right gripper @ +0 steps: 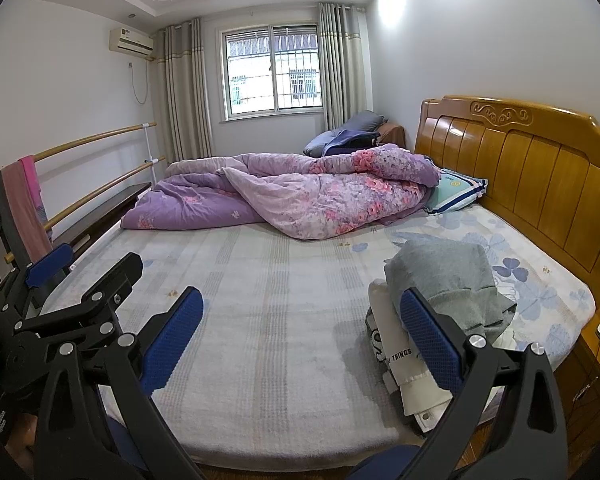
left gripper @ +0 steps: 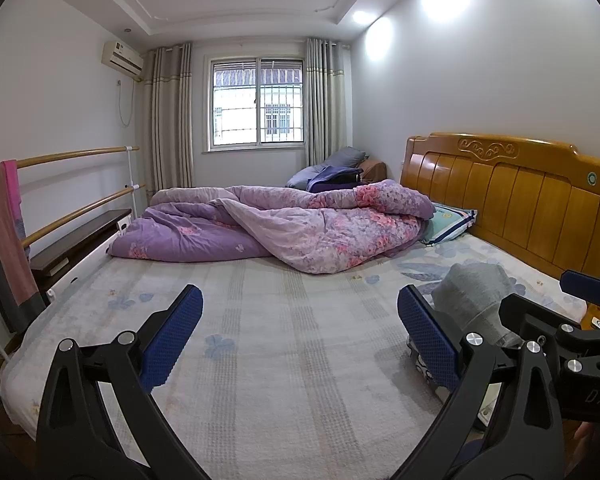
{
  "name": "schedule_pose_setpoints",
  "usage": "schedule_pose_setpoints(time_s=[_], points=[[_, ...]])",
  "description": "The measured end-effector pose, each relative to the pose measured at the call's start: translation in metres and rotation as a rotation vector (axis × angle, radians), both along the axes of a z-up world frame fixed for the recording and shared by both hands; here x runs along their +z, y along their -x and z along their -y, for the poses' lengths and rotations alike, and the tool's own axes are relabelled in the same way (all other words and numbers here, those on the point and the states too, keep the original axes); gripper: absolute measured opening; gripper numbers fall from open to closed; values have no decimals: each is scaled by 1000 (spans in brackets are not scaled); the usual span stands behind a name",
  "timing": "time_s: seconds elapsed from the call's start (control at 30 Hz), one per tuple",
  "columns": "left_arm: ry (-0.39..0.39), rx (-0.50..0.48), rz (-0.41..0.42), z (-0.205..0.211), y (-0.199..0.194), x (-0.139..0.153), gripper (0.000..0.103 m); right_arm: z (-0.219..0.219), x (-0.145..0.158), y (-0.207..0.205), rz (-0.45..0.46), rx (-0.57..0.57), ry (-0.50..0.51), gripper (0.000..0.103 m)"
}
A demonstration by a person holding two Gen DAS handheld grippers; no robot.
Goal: Fold large clothes
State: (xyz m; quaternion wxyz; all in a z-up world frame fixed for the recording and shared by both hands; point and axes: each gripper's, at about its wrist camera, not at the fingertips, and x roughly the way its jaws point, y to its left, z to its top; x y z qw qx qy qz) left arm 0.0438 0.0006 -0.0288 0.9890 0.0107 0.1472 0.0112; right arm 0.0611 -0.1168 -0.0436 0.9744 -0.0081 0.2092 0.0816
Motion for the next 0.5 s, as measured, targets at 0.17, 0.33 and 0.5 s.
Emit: schedule_pose_setpoints(time_s=[0.17, 0.33, 0.5], points=[[1, -1, -2, -1, -1, 0, 98, -1, 0, 0, 0, -1, 0, 95], [0, -1, -2, -1, -1, 0, 98, -2, -1, 1, -2, -2, -2, 95], [-1, -1, -3, -1, 0, -1, 98, -3, -3, 0, -7, -4, -3, 95]])
